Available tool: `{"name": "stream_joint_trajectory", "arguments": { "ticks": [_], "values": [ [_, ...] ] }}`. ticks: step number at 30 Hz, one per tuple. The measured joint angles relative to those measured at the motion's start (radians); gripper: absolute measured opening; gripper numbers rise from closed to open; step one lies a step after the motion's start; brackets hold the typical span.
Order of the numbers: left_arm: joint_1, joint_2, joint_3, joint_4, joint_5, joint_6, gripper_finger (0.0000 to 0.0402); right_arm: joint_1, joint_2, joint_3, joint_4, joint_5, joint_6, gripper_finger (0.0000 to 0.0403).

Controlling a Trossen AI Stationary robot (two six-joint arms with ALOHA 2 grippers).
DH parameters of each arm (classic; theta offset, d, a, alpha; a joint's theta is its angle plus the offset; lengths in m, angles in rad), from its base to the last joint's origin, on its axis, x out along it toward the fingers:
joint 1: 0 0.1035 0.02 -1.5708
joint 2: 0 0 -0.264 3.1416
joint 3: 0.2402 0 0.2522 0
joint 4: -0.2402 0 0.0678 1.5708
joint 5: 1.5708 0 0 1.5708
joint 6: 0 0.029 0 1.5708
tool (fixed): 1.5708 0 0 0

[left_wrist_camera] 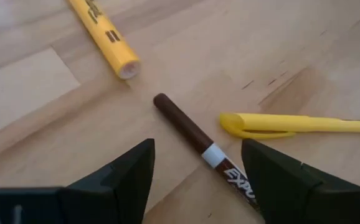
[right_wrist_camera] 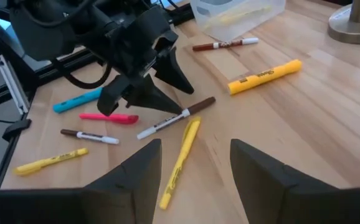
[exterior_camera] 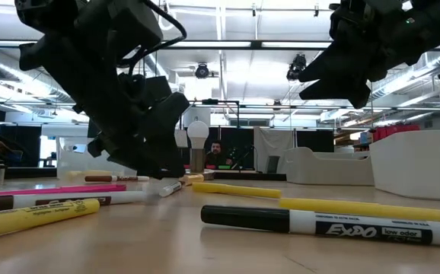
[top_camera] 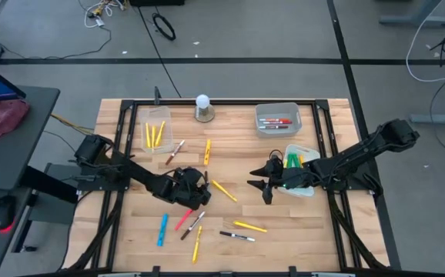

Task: Pick & Place Markers
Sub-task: Put the top dark brown marker pen into the gray bin

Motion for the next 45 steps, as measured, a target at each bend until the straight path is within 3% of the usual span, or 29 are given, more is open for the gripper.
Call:
{"name": "stream_joint_trajectory", "arguments": {
  "ticks": [10,23,28,37,45],
  "values": [
    [0.004,0.011,0.0,0.0,0.0,0.002,0.02,0.0,0.0,0.0,-0.002,0.0,0.0,0.0192],
    [0.014,0.063,0.004,-0.007,0.009,-0.004,0.0196,0.0,0.0,0.0,-0.004,0.0,-0.001,0.0192],
    [0.016,0.059,0.004,-0.054,0.02,0.016,0.0159,0.0,0.0,0.0,-0.004,0.0,-0.002,0.0192],
    [0.015,0.062,0.003,-0.069,-0.013,0.06,0.004,0.0,0.0,0.0,-0.004,0.0,-0.005,0.0192],
    [0.017,0.013,0.007,-0.092,-0.119,0.196,0.004,-0.002,0.0,0.0,-0.004,0.0,-0.011,0.0192]
  ]
}}
